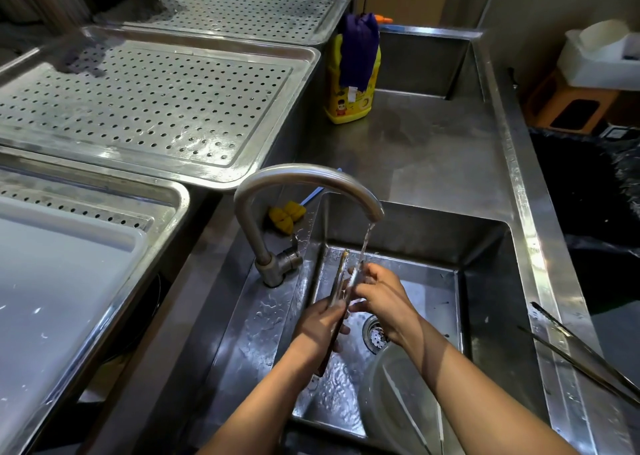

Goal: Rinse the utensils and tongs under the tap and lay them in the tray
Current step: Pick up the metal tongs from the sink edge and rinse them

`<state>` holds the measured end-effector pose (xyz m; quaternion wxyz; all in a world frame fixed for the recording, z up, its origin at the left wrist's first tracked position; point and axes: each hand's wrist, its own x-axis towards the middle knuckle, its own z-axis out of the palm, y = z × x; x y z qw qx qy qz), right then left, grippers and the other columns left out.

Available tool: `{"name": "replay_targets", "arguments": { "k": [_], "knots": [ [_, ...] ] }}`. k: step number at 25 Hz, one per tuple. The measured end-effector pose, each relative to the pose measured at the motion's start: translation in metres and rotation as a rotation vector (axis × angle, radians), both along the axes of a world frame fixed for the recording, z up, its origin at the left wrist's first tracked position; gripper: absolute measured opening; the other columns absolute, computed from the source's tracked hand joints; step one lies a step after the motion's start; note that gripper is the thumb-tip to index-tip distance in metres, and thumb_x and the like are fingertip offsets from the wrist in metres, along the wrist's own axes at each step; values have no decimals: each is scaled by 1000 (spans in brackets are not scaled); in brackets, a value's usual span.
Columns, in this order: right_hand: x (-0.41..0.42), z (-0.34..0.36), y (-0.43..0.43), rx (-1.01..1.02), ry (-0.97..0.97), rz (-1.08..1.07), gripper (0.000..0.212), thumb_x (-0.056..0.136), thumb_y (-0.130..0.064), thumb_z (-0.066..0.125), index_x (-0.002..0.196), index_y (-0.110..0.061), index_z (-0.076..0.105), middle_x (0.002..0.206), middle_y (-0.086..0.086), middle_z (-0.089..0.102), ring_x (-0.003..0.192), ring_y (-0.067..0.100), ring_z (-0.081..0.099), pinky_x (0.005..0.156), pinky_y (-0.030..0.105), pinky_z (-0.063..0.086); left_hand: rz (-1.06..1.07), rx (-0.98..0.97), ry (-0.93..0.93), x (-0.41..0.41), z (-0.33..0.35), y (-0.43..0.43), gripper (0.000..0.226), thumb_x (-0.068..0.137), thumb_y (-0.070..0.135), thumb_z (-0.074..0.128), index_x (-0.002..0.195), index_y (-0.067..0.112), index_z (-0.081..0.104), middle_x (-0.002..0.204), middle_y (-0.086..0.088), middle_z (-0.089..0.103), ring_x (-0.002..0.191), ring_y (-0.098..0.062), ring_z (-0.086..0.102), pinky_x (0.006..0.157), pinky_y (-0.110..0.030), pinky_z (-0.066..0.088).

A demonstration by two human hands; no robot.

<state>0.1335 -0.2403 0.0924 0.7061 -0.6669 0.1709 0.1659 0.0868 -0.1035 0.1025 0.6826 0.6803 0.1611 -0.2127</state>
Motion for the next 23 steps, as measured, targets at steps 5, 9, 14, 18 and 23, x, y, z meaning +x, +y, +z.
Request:
{"name": "replay_targets", "arguments": {
  "k": [5, 9, 14, 18, 23],
  "knots": [
    [9, 1, -10, -49, -46, -78, 12, 97, -9, 59, 98, 3, 63, 83, 18, 75, 63, 16, 73, 49, 27, 55, -53, -2, -33, 3, -1, -4, 17, 99, 29, 52, 106, 19, 65, 83, -5, 65, 61, -18, 60, 49, -25, 41],
    [-5, -1, -1, -35, -49, 60, 21, 81, 5, 65, 99, -5, 62, 80, 13, 73, 64, 18, 71, 51, 30, 55, 1, 35, -4, 2, -5, -3, 22, 103, 24, 45, 101, 16, 65, 80, -9, 62, 57, -19, 55, 49, -25, 36],
    [8, 5, -3, 12, -30, -84, 22, 102, -21, 52, 105, -5, 68, 86, 10, 79, 64, 18, 71, 49, 27, 51, 20, 37, -53, -1, -8, -4, 23, 102, 28, 47, 104, 17, 67, 82, -5, 66, 58, -13, 61, 48, -25, 43],
    [1, 3, 4, 233, -13, -94, 23, 102, -32, 53, 108, -16, 68, 82, 5, 73, 71, 16, 69, 57, 30, 53, 106, -101, 36, 1, -8, 1, 29, 102, 33, 46, 104, 14, 68, 70, -7, 69, 51, -18, 60, 42, -24, 42],
    [4, 14, -1, 573, 59, -126, 13, 95, -19, 58, 100, -14, 69, 83, 3, 68, 72, 13, 65, 60, 25, 43, 132, -267, 189, 2, -8, 0, 49, 101, 49, 36, 108, 8, 63, 61, -11, 63, 41, -21, 51, 39, -22, 38]
  ]
}}
